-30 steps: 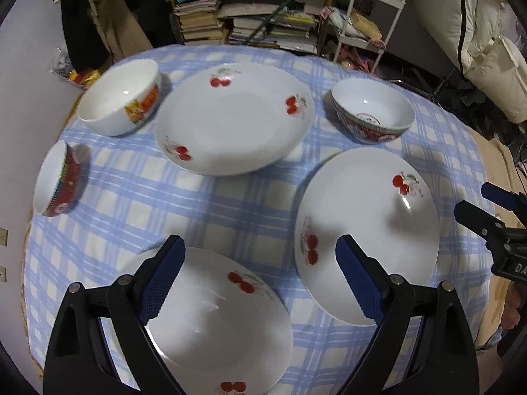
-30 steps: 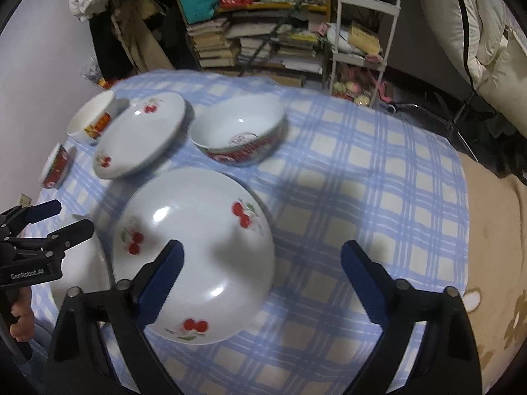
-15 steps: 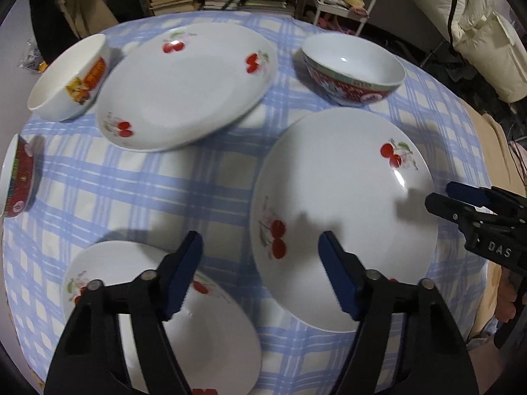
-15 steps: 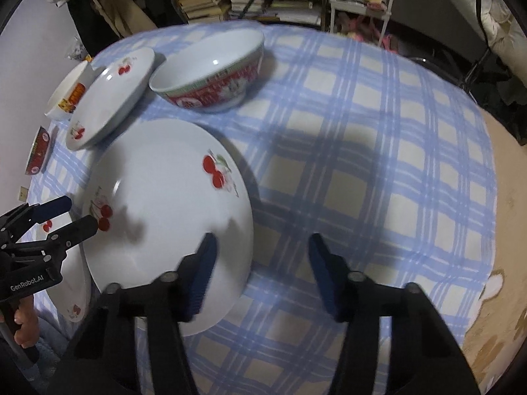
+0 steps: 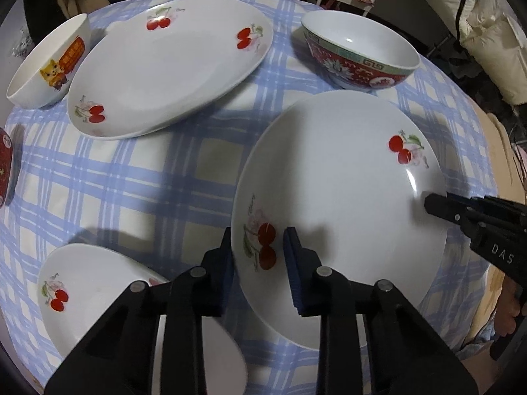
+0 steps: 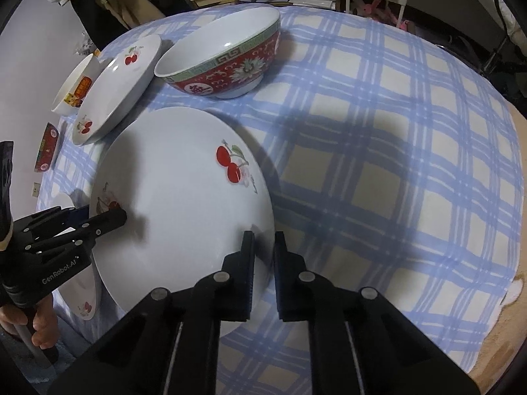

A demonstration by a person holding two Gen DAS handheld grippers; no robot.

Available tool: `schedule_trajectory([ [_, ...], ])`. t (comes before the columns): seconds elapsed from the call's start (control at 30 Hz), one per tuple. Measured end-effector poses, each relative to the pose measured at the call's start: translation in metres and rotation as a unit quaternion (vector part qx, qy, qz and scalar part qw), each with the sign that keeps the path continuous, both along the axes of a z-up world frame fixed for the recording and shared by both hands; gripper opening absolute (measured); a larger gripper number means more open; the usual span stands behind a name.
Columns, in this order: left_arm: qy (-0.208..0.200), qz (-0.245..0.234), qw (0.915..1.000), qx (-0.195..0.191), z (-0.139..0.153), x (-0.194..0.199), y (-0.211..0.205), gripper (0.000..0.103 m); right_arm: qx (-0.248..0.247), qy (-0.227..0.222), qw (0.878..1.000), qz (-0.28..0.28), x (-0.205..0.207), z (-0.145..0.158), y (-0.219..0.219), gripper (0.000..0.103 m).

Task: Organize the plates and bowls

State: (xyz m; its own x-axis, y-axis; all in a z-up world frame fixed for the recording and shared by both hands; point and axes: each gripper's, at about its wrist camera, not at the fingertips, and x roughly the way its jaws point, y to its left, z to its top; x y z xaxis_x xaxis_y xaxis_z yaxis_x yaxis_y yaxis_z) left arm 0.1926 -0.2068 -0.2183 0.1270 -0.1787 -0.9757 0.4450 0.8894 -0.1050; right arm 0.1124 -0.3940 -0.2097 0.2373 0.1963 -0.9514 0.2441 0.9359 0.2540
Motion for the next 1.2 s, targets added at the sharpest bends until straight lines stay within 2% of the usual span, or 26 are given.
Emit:
schedule_trajectory([
  [0.47, 0.016, 0.026, 0.9994, -0.018, -0.002, 0.01, 0.013, 0.028, 0.004, -0.002, 1.0, 0.002, 0.005, 0.001, 0.0, 0.011],
  [0.6, 0.021, 0.024, 0.9992, -0.026, 0.002, 0.014, 0.016, 0.025, 0.005, -0.01, 1.0, -0.004, 0.003, 0.004, 0.0, 0.011],
  [0.8, 0.009, 0.009, 0.9991, -0.041, 0.023, 0.009, 0.024, 0.024, 0.011, -0.028, 0.999, -0.013, -0.003, 0.014, -0.003, 0.011],
  [0.97, -0.014, 0.0, 0.9991, -0.039, 0.048, 0.001, 0.032, 0.024, 0.027, -0.04, 0.998, -0.028, -0.011, 0.027, 0.001, 0.011],
  [1.2, -0.032, 0.014, 0.9987, -0.038, 0.074, -0.009, 0.058, 0.024, 0.028, -0.071, 0.997, -0.015, -0.014, 0.053, 0.027, 0.011],
])
